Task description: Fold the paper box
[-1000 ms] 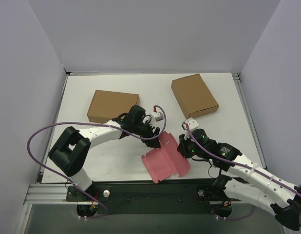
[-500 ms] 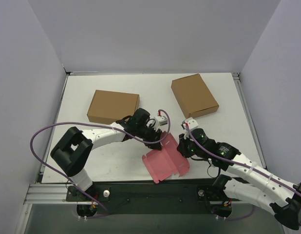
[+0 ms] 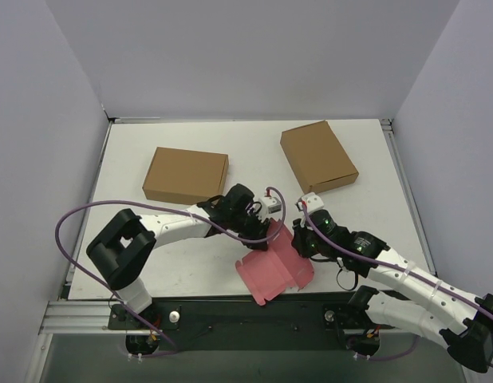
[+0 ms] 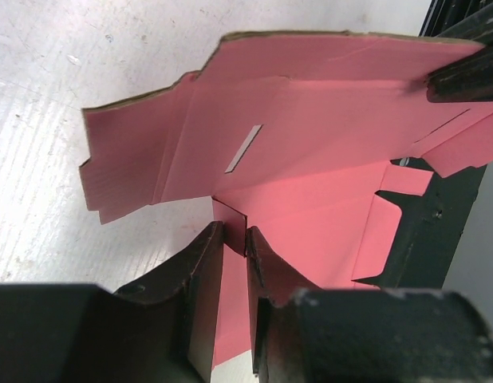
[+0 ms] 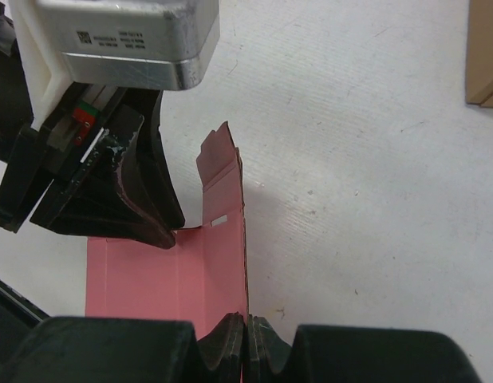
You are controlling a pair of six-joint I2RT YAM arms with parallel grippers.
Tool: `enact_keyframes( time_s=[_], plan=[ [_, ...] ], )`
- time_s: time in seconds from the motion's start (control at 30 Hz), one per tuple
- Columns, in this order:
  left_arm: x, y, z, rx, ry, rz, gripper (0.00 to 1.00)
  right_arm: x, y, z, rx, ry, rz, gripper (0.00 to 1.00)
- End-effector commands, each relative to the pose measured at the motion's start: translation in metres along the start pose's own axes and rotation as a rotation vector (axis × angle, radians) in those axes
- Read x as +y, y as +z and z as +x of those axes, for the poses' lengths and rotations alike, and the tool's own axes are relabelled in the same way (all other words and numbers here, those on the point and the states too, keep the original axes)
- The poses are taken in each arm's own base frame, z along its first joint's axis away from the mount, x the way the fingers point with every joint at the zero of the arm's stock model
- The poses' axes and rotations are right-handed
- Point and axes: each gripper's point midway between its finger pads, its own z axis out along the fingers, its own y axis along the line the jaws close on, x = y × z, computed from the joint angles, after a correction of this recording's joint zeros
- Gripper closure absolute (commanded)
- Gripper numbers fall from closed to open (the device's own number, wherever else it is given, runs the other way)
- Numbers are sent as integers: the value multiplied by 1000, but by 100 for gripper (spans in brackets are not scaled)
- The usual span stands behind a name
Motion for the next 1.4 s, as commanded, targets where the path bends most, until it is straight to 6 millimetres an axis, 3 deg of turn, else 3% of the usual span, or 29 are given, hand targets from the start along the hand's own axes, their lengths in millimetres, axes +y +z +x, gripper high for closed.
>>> enact_keyframes(
  time_s=[0.0, 0.4, 0.7, 1.13, 1.37],
  plan=[
    [-18, 11, -4, -6, 7, 59, 73, -7, 3, -12, -52, 32, 46, 100],
    [-4, 13, -2, 16, -46, 3, 71, -15, 13, 4, -59, -40, 115, 100],
    [3, -18, -36, -108, -66, 51, 52, -20, 7, 2, -128, -162, 230, 100],
    [2, -57, -82, -324, -109, 31, 42, -2, 19, -1, -110, -357, 341, 100],
    [21, -48, -89, -425, -386, -40, 38, 7, 23, -5, -118, -425, 391, 100]
  ],
)
